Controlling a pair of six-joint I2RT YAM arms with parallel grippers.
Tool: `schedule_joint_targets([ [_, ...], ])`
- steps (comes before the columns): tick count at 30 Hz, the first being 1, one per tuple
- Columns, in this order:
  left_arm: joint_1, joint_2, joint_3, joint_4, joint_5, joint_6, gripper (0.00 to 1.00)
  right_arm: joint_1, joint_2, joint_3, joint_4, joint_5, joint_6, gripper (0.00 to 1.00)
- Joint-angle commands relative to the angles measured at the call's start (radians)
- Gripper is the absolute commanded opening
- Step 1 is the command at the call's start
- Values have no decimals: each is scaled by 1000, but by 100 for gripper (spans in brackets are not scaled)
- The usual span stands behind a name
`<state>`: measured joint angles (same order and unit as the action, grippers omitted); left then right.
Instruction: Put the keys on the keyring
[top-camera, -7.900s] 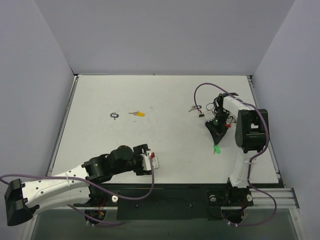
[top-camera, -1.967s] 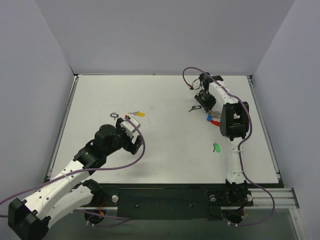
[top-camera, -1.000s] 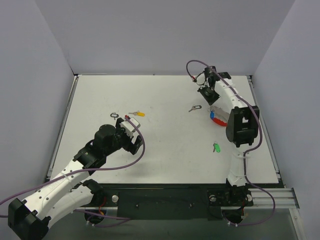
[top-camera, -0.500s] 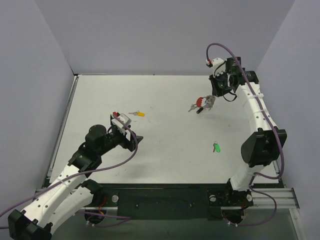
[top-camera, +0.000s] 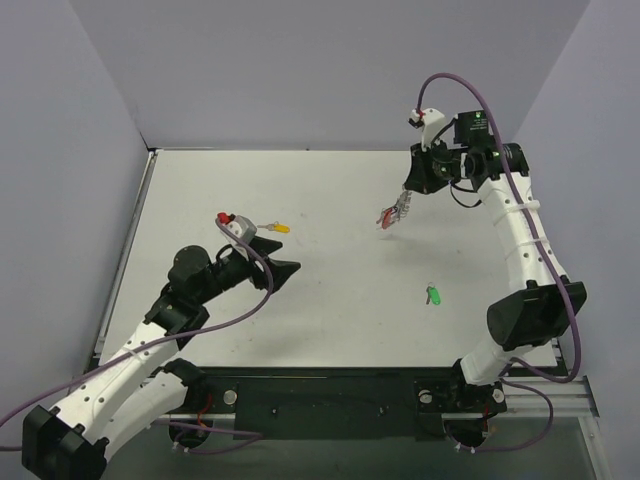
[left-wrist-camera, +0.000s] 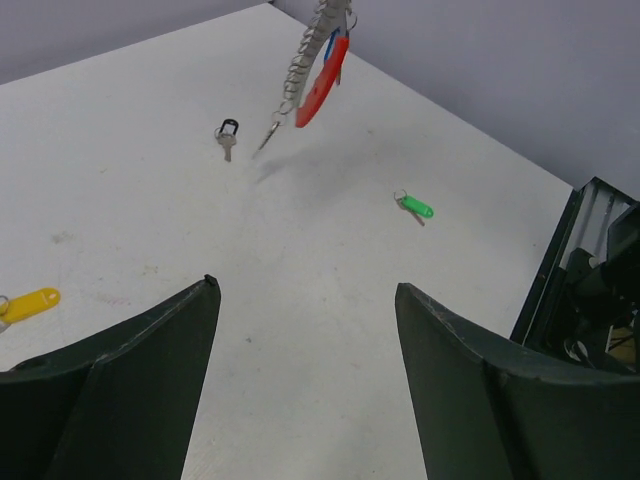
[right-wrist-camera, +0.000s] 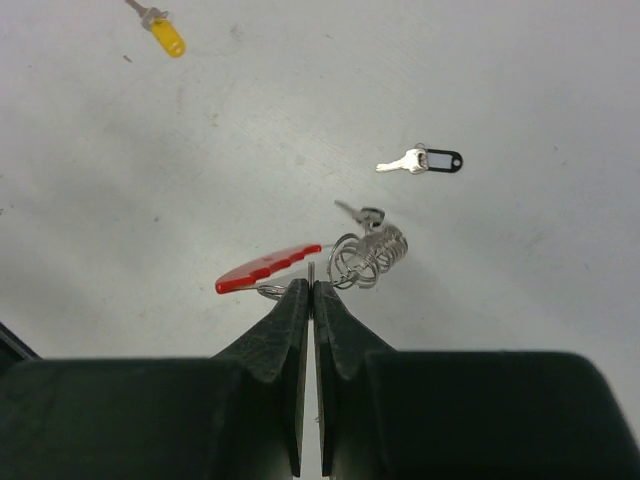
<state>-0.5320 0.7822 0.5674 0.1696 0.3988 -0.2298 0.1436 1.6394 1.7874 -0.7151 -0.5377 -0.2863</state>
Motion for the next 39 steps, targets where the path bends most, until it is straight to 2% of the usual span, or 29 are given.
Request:
schedule_joint_targets([
  [1,-8,32,3,217,58,-88,79,25,-87,15,-26,-146,9,0],
  [6,-43,86,-8,401,83,-57,75,62,-137,-19,-61,-246,-43,0],
  [12,-72,190,60,453,104,-57,70,131,-197,-98,-84,-329,-92,0],
  [15,-108,225,74,484,72,-80,65,160,-223,-126,-113,-373,-145,0],
  [18,-161,255,62,548,51,-97,63,180,-272,-225,-135,-465,-217,0],
  [25,-270,305,55,608,-3,-56,63,195,-317,-306,-188,-520,-359,0],
  [31,-284,387,74,686,29,-25,62,208,-339,-345,-228,-571,-448,0],
  [36,-299,453,126,691,52,-31,51,221,-351,-368,-236,-582,-479,0],
  [39,-327,471,140,686,48,-25,49,228,-351,-372,-238,-584,-487,0],
])
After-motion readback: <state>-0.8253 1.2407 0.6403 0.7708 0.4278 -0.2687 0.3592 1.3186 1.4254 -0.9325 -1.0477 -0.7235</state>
